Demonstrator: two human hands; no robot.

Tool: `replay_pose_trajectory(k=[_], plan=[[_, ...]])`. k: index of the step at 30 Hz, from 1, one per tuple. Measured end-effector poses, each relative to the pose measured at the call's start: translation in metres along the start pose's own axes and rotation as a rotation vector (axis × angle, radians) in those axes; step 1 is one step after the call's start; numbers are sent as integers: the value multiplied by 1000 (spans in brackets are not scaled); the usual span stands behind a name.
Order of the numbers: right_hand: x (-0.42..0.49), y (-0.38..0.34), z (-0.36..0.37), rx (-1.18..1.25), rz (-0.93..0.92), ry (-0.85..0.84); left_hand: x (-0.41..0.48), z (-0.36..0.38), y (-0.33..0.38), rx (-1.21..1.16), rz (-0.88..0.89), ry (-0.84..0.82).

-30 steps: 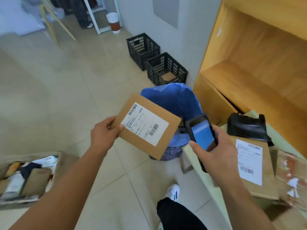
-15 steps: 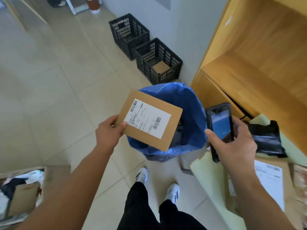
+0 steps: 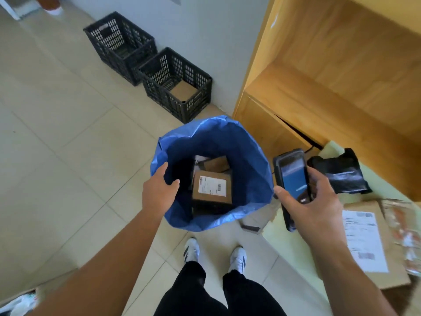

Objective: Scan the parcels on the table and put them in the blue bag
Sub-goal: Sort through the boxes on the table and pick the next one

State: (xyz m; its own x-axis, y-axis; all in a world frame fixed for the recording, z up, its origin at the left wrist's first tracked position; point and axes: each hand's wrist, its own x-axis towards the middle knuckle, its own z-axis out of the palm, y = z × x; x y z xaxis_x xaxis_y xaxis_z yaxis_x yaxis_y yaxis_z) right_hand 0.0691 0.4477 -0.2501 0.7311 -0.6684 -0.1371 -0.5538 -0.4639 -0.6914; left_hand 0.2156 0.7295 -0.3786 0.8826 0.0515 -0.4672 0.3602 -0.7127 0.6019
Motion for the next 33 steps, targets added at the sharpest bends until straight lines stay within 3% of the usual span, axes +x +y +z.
replay_pose_trajectory(k=[7, 16, 24, 33], plan=[[-37, 11, -5, -34, 115, 77, 5, 4, 27, 51, 194, -39], [-99, 47, -58, -10, 218, 262, -52, 39, 99, 75, 473, -143], [-163, 114, -136, 86, 282, 431, -170, 102, 175, 49, 799, -241], [-279, 256, -250, 72, 400, 590, -359, 232, 190, 103, 1019, -425]])
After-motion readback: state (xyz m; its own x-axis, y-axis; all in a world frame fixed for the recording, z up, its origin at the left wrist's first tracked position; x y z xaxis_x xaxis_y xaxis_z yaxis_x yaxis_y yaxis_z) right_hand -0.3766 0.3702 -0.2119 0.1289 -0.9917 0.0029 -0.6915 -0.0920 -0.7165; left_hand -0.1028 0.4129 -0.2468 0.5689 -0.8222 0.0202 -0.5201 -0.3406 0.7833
